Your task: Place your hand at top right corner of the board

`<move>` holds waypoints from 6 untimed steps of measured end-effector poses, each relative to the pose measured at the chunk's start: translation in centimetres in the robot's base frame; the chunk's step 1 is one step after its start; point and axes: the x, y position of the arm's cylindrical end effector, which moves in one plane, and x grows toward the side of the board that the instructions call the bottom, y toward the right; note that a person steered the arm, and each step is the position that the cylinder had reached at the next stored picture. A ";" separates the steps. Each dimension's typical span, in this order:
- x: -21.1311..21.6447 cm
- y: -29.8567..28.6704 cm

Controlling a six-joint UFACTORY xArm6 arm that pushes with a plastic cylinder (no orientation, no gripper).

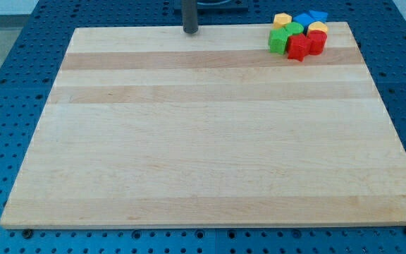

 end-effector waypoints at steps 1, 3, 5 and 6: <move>5.4 0.2; 20.1 8.5; 23.4 26.3; 19.8 31.5</move>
